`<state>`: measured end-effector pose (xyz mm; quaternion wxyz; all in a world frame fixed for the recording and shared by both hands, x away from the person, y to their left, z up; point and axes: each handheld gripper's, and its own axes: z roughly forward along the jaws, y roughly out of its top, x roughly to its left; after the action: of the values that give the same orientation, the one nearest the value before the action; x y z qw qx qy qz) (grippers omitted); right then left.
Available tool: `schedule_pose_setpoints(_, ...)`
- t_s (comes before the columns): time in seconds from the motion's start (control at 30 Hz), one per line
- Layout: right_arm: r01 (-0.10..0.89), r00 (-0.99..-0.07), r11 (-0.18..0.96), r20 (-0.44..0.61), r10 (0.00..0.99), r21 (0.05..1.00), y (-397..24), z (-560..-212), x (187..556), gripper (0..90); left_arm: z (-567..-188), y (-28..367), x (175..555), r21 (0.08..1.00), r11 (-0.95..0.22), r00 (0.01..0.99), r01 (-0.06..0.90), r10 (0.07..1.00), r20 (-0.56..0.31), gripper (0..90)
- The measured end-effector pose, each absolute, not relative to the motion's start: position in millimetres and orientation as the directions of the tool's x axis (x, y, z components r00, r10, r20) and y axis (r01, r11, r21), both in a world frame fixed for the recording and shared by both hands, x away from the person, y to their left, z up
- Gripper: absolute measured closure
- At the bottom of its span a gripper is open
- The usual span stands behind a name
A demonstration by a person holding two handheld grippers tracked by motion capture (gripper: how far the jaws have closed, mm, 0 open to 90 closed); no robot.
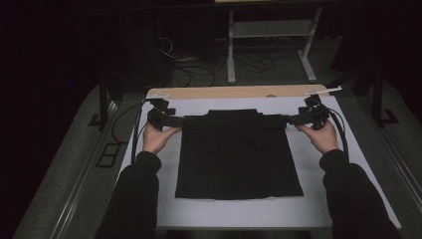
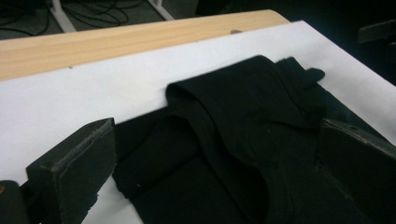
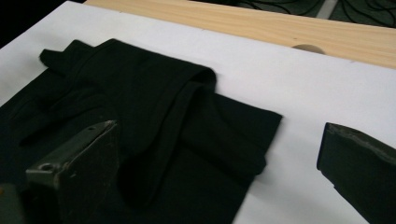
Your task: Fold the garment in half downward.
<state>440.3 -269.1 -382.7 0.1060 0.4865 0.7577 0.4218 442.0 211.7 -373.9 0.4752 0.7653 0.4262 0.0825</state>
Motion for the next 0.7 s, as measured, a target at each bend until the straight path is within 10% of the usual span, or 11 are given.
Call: schedule_pose_setpoints(0.7,0.652,-0.557,0.217,0.265,0.788,0.727,-244.1,-399.2,430.6,0.0,-391.6,185.9,433.2,0.787,-0.22,0.689,0.576,0.649,-0.323,0.0)
